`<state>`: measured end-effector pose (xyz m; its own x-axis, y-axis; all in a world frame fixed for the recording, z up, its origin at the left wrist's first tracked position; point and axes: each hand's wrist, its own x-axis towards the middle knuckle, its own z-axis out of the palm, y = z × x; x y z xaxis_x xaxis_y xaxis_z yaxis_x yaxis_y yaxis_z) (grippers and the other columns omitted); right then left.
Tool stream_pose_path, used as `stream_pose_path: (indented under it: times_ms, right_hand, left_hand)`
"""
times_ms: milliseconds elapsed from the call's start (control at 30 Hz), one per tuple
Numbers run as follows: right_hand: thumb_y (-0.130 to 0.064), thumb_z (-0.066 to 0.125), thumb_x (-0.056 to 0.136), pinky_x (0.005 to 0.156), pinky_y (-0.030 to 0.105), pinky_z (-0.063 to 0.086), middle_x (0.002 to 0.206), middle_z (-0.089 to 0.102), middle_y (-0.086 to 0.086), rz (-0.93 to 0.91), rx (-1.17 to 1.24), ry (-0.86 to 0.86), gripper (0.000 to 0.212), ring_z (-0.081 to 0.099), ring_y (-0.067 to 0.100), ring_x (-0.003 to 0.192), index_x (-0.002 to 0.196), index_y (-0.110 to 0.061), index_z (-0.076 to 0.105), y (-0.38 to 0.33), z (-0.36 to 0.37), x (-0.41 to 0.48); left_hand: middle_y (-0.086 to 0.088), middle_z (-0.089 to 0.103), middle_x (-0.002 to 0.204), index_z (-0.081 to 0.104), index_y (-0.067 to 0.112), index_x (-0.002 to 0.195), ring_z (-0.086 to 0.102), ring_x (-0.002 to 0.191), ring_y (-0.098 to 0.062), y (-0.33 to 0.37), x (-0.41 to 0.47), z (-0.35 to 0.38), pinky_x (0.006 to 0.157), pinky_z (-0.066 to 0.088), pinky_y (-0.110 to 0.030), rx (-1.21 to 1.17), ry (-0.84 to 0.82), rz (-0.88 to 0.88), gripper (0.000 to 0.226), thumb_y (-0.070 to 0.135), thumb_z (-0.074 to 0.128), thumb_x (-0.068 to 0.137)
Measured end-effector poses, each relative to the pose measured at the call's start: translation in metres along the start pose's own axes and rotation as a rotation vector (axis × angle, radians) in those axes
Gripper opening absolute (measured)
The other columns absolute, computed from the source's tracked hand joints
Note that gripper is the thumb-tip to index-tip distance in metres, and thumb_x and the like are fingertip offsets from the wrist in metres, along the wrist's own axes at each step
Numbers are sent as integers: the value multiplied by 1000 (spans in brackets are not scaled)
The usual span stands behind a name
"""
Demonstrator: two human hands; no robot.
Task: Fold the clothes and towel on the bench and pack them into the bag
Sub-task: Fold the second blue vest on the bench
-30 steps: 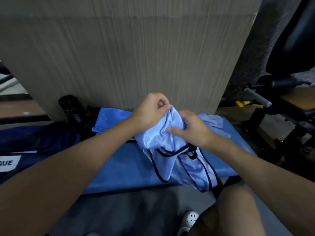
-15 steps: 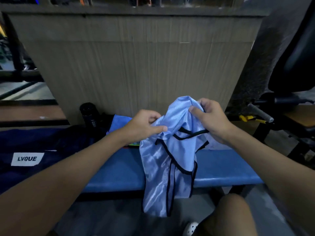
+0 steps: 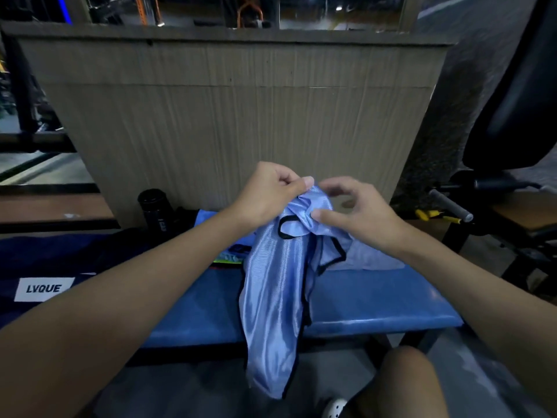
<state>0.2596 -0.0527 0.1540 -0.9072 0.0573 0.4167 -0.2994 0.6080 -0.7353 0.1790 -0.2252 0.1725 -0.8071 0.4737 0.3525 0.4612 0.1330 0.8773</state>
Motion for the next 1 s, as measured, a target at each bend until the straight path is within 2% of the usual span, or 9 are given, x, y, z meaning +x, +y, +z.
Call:
stream_pose_path:
  times_ms: [67, 267, 367, 433, 500, 600, 700, 867, 1000]
  right_hand:
    - [-9, 69, 90, 68, 11, 42, 80, 67, -7, -9, 50, -30, 1, 58, 0, 71, 90, -8, 68, 0, 3, 0]
    - [-4, 54, 98, 61, 30, 36, 76, 59, 12, 65, 191, 154, 24, 46, 18, 72, 76, -10, 60, 1, 0, 9]
    - [-14, 58, 98, 61, 31, 36, 73, 57, 13, 111, 235, 221, 27, 43, 20, 69, 71, -10, 61, -3, -3, 11]
    - [-22, 63, 95, 63, 35, 38, 71, 56, 15, 127, 278, 238, 33, 44, 21, 67, 72, 1, 60, -5, -2, 12]
    - [-26, 65, 95, 64, 38, 37, 68, 52, 14, 128, 303, 245, 42, 42, 22, 66, 73, 9, 56, -6, -2, 14]
    - [-37, 63, 90, 65, 38, 39, 71, 51, 11, 128, 327, 233, 50, 43, 21, 68, 77, 10, 54, -8, -1, 16]
    - [-41, 60, 89, 69, 39, 40, 75, 52, 11, 118, 314, 225, 53, 45, 22, 71, 81, 12, 53, -11, -2, 16]
    - [-31, 60, 95, 68, 36, 42, 73, 52, 10, 142, 270, 239, 39, 45, 20, 70, 76, 4, 57, -11, -1, 21]
    - [-24, 57, 98, 71, 21, 46, 83, 61, 0, 83, 182, 231, 12, 54, 8, 76, 90, -16, 62, -22, 6, 18]
  left_hand:
    - [-20, 65, 71, 71, 0, 75, 52, 64, -18, -1, -1, -1, 61, 43, -33, -9, -23, 11, 30, 25, 70, 92]
    - [-3, 33, 60, 48, 1, 60, 29, 56, -13, -8, -2, -21, 56, 25, -28, 120, -49, 15, 52, 33, 57, 100]
    - [-8, 68, 80, 70, 13, 92, 59, 73, -13, -6, -8, -31, 73, 47, -31, 80, -179, -12, 36, 48, 68, 89]
    - [-9, 73, 99, 69, 14, 108, 65, 87, -8, -3, -12, -35, 81, 51, -23, 121, -278, 41, 28, 32, 75, 87]
    - [-10, 67, 85, 68, 1, 102, 61, 76, -10, -2, -14, -38, 70, 49, -23, 195, -318, 95, 22, 17, 73, 89]
    - [-8, 45, 67, 59, -14, 79, 40, 62, -13, -3, -12, -39, 55, 33, -24, 235, -279, 104, 36, 18, 67, 94]
    - [-3, 41, 60, 54, -1, 65, 35, 56, -8, -4, -11, -39, 51, 30, -21, 184, -213, 72, 40, 20, 60, 99]
    - [-30, 67, 83, 63, -11, 90, 53, 75, -23, -2, -12, -36, 68, 41, -39, -13, -116, -26, 37, 25, 62, 98]
    - [-36, 67, 87, 67, -7, 87, 56, 73, -25, 6, -7, -32, 67, 44, -40, -19, 14, -4, 28, 19, 64, 97]
